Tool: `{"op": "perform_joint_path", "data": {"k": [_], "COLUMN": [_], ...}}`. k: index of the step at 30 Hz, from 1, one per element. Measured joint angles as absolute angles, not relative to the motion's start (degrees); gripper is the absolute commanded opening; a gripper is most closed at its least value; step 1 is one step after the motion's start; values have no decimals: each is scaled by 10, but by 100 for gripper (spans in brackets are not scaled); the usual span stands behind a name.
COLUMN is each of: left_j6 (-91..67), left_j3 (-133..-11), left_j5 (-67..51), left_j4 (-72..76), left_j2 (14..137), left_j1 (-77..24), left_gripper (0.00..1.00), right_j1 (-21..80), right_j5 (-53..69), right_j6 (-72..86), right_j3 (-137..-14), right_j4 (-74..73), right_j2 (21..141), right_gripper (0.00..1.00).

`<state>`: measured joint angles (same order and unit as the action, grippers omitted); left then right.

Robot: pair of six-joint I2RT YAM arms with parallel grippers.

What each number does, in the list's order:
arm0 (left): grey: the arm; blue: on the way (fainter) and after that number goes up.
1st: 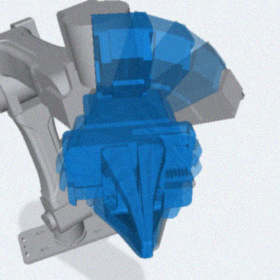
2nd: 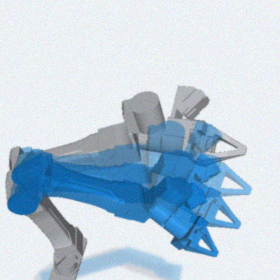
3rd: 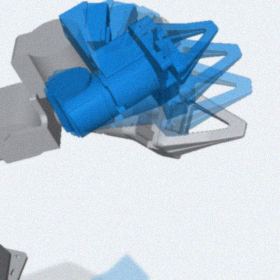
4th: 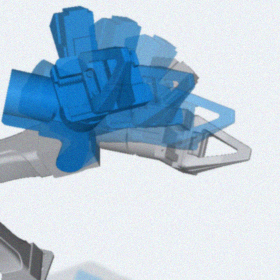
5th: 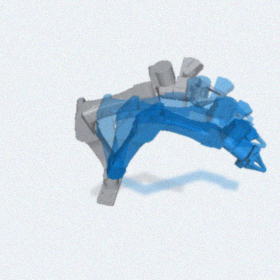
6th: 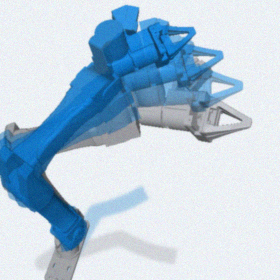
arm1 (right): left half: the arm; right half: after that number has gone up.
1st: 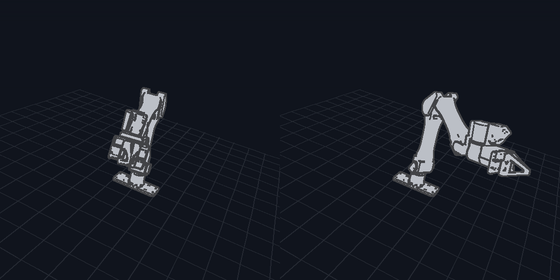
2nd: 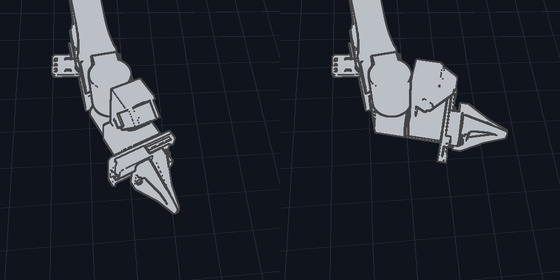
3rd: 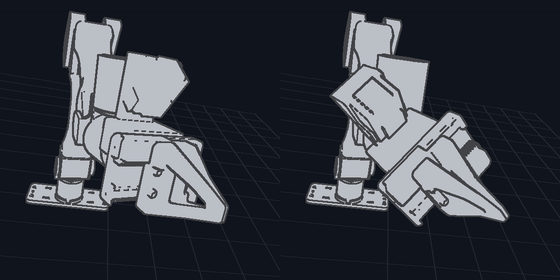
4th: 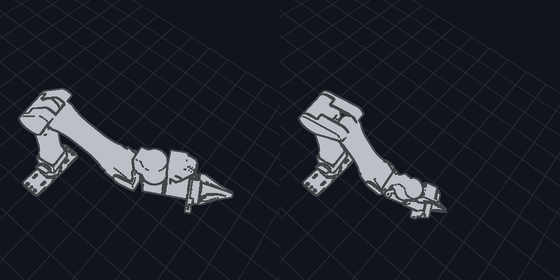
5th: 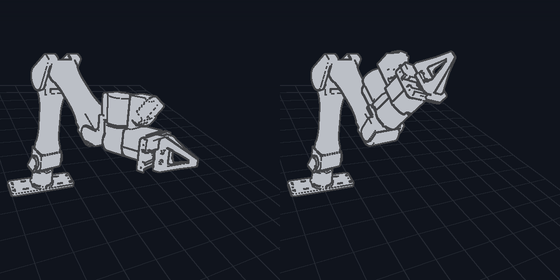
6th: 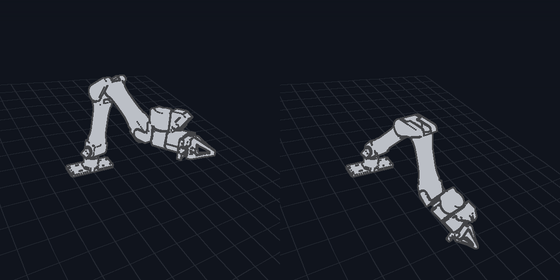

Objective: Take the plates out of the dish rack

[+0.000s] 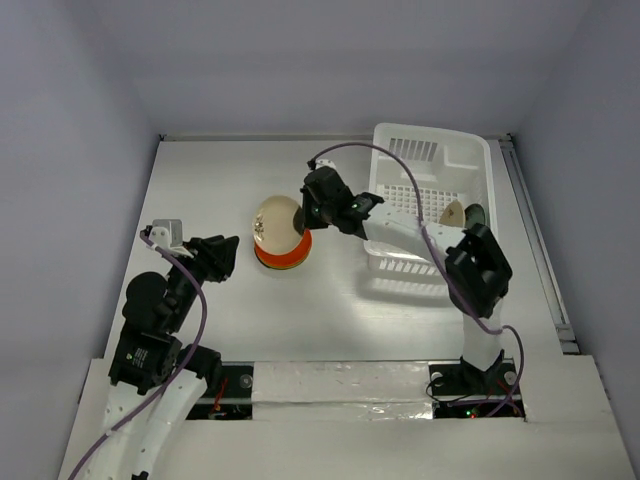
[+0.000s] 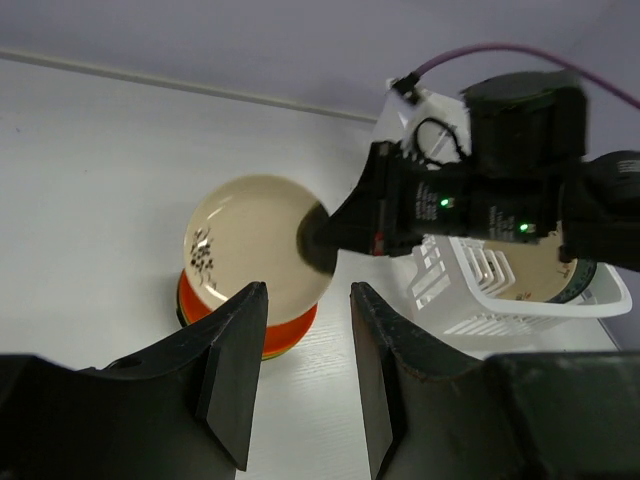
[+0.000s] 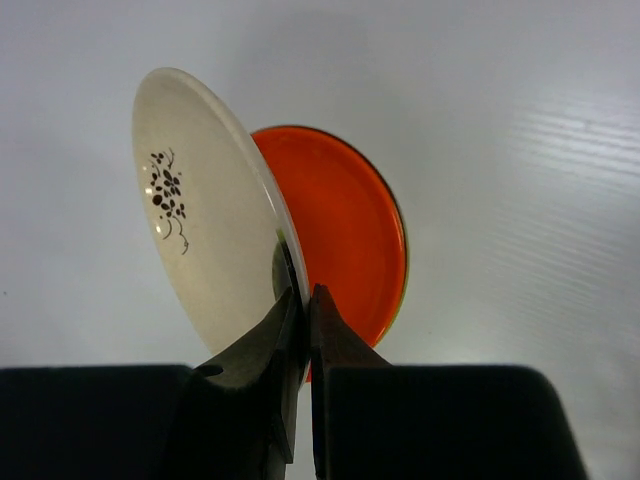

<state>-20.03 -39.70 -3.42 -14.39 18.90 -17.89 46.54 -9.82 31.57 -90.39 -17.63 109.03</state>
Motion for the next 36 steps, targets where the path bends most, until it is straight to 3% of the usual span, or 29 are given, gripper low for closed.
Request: {"op": "perform_joint_path", "data": {"k": [4,7,17,21,25,26,27,32,34,35,36], "left_j6": [-201,-201,-200,-200,-200,-200,-201,-200,-200,-200,-200], "left_j3": [-397,-397,-397,-397,-397,-397,-397,-397,-397,-397,-397], "left_j5": [-34,-33,-34,-34,-34,-34,-34,-34,-34,-34,-34], "left_j4": [-144,-144,-144,-144,-144,-144,-144,-144,-144,-144,-144], "left_j2": [190,190,191,191,190,190,190,183,177,174,171], "left_j1": [-176,-175,-175,-175,-175,-175,-175,-175,-175,-175,-175], "left_gripper": [35,35,35,35,35,35,35,35,35,35,35], "right_j1": [466,465,465,465,464,460,455,349,281,253,231], "right_j5": [-54,-38,-45,-81,-131,-152,-169,-248,-276,-291,-302], "right_j6": [343,362,375,362,345,343,338,338,335,333,332], "right_j3": [-900,-891,-842,-830,-798,-783,-767,-677,-644,-632,-624], "right_j4": [-157,-139,-132,-156,-173,-179,-185,-210,-232,-246,-260], "right_j2": [1137,1144,1119,1063,968,934,900,720,666,649,639], "right_gripper": [5,18,77,75,29,8,0,0,16,36,46]}}
